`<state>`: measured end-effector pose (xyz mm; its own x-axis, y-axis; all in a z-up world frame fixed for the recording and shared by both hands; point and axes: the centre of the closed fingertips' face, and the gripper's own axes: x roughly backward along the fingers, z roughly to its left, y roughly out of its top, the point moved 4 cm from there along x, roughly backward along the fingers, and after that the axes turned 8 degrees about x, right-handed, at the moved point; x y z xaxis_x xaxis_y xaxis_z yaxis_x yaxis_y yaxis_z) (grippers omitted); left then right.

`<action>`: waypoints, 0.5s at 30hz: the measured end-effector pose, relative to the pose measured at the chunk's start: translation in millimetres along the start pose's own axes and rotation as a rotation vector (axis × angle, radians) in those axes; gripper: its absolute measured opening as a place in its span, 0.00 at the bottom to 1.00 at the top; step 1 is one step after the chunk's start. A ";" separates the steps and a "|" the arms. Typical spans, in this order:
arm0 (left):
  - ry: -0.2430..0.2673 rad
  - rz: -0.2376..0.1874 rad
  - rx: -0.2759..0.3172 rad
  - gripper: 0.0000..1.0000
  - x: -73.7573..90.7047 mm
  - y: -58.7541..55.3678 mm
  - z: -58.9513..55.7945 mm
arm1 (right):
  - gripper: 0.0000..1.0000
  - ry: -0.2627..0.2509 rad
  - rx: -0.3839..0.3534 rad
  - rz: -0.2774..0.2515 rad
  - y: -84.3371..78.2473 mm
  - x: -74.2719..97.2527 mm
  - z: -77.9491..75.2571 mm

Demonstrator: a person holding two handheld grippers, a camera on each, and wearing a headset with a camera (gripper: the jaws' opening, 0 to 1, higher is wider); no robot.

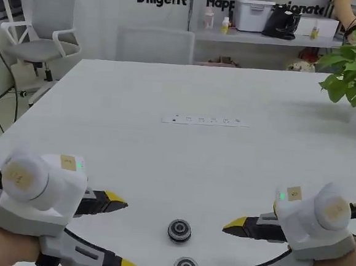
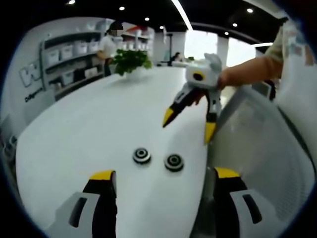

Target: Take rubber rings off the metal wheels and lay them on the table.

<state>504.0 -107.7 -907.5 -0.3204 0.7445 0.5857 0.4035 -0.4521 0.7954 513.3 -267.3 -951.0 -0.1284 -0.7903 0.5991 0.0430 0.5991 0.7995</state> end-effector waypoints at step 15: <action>-0.056 0.060 -0.013 0.72 -26.9 -13.2 -3.9 | 0.50 0.040 -0.013 0.035 -13.9 -16.5 -2.9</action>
<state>503.9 -123.7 -933.1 -0.2478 0.7418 0.6232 0.4091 -0.5030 0.7614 517.7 -262.9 -971.9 -0.0867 -0.7738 0.6274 0.0597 0.6246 0.7786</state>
